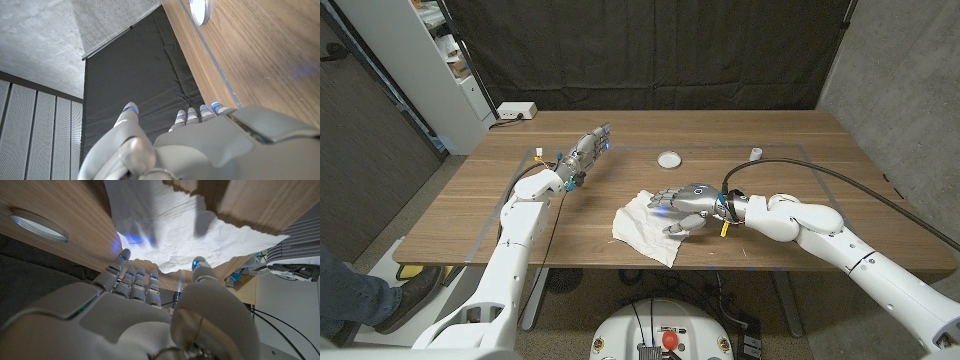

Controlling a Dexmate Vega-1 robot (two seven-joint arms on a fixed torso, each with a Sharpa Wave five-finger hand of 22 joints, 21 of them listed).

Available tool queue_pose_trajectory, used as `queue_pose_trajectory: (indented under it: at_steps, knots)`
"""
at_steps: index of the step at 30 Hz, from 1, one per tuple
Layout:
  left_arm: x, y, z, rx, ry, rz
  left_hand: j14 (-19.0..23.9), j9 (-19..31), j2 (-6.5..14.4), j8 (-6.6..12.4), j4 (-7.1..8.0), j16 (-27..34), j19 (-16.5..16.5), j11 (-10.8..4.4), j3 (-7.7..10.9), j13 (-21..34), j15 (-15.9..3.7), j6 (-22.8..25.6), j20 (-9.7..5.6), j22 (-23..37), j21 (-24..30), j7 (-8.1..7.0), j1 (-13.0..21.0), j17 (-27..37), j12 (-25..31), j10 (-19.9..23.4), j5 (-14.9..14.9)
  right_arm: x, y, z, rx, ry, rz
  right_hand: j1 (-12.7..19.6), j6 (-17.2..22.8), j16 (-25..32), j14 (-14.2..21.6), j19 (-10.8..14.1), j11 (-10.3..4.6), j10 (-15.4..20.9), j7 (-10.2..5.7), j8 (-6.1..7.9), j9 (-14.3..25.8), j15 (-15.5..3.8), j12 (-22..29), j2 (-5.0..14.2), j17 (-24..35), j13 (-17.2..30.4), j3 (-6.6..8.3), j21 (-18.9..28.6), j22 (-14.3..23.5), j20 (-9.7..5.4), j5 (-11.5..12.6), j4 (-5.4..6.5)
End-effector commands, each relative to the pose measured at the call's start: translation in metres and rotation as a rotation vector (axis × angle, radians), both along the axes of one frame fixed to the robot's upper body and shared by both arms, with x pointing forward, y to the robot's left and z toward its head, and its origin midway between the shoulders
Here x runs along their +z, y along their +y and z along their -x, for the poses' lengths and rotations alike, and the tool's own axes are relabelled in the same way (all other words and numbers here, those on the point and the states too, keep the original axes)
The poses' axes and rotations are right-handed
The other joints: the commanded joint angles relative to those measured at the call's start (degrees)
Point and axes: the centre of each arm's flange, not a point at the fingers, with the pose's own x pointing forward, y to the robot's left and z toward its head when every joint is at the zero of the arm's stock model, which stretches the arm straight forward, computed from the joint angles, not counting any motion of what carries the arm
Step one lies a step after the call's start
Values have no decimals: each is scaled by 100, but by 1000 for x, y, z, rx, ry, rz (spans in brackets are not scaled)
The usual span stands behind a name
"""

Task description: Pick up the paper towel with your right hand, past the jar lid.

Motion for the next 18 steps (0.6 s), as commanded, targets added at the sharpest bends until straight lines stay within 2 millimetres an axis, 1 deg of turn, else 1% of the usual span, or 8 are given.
queue_pose_trajectory:
  at_steps: [1, 3, 5, 18]
  knots:
    - [-1, -1, 0, 2, -5, 8, -332, 19, 50, 11, -29, -14, -753, -40, 10, 12, 5, 6, 43, 16, 6, -16, 1, 26, 3, -150, -6, -1, -2, -4, -22, -1, 51, 63, -1, 17, 39, -18, -51, 68, -88, -11, 5, -5, 34, 16, 18, 33, 16, -3, 18, 33, -5, -35]
    - [0, -2, 0, 2, -5, 9, -332, 19, 50, 12, -30, -14, -762, -52, 9, 12, 7, 9, 49, 17, 3, -15, 0, 26, 3, -153, -6, -1, -2, -5, -28, 1, 58, 64, -3, 14, 32, -19, -91, 87, -102, -13, 5, 10, 40, 16, 19, 33, 16, -3, 18, 35, -8, -35]
    - [0, -2, -1, -1, -5, 9, -339, 19, 51, 11, -31, -16, -766, -51, 8, 12, 5, 9, 49, 17, 3, -15, -1, 26, 2, -156, -6, -1, -2, -6, -34, 6, 65, 64, -6, 11, 24, -22, -99, 86, -106, -14, 5, 13, 39, 17, 19, 33, 16, -4, 18, 35, -9, -34]
    - [-1, -5, -9, -12, 0, 12, -351, 19, 54, 12, -37, -16, -792, -46, 5, 14, 5, 12, 52, 17, -1, -19, -6, 26, 5, -155, -6, -5, -5, -10, -71, 44, 103, 56, -6, 13, 24, -33, -101, 84, -92, -17, 6, 20, 32, 21, 25, 34, 13, -5, 19, 63, -20, -25]
